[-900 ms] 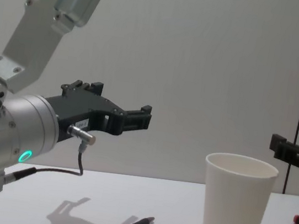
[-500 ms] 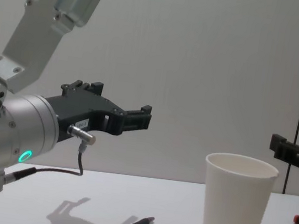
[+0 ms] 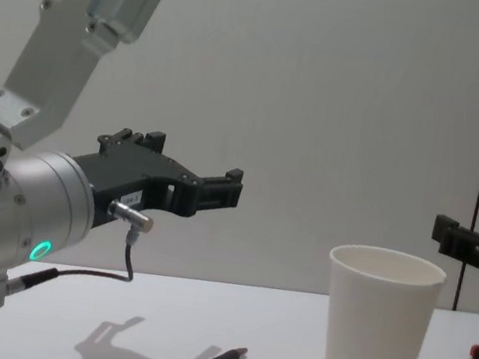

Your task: Place the pen into the pen holder.

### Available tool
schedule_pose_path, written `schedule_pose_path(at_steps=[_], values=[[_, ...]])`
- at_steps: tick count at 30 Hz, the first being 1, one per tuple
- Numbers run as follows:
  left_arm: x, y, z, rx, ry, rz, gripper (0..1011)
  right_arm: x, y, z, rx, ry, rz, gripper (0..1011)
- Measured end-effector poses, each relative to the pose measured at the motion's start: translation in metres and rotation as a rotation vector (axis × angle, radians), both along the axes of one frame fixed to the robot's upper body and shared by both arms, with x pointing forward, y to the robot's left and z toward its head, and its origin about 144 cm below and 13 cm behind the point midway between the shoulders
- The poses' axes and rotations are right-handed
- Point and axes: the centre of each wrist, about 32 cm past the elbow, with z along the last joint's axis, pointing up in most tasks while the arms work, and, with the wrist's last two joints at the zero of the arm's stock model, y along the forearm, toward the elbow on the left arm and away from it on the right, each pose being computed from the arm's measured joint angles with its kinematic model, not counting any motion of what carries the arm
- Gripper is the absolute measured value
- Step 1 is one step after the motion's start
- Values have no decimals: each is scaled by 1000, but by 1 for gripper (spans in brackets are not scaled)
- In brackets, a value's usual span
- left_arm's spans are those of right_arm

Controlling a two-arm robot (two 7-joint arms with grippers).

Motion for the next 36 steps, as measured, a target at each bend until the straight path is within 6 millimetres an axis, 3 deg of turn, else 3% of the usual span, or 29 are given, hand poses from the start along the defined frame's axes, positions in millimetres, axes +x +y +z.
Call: schedule_pose_path(at_steps=[36], values=[[0,0,0,0,0,0,1003,0,0,0,0,0,0,1001]])
